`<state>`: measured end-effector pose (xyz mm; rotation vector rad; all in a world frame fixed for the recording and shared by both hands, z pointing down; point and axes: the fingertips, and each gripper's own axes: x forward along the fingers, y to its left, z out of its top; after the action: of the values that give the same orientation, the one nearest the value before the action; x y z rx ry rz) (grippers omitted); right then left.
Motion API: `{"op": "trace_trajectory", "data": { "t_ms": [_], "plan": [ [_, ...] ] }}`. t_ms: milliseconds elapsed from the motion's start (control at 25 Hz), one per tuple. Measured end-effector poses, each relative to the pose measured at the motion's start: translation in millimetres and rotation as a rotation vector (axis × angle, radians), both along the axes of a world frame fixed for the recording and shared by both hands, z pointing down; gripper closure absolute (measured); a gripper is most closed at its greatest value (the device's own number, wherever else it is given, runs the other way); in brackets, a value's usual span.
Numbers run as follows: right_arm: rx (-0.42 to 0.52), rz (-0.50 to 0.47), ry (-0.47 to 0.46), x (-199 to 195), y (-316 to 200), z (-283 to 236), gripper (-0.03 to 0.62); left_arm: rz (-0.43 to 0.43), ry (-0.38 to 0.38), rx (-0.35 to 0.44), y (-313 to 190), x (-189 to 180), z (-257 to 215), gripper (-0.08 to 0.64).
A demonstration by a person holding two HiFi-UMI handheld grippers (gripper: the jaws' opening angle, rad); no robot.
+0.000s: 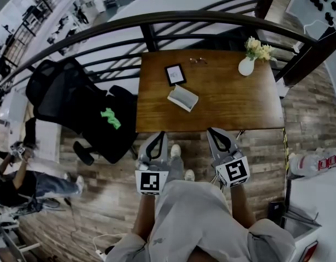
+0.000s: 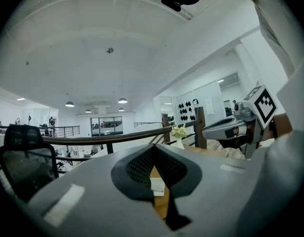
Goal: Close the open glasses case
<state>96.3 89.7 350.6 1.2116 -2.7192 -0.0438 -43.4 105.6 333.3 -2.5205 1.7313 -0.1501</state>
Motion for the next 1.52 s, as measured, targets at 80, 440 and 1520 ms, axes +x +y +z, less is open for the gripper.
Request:
{"op": "trace_trajectory", "data": {
  "t_ms": [80, 440, 1520],
  "plan": [
    [-0.002, 0.005, 0.001, -3, -13, 0, 0.589, 0.004, 0.005, -0.002, -14, -3, 1, 0.54],
    [-0.03, 0.029, 0.014, -16, -69, 9, 0.589, 0.041, 0.0, -0.021, -76, -11, 7, 0.54],
    [-0.154, 0.194, 0.069, -56, -207, 62, 0.589, 0.278, 0.018, -0.141, -230, -32, 77, 0.54]
  ]
}}
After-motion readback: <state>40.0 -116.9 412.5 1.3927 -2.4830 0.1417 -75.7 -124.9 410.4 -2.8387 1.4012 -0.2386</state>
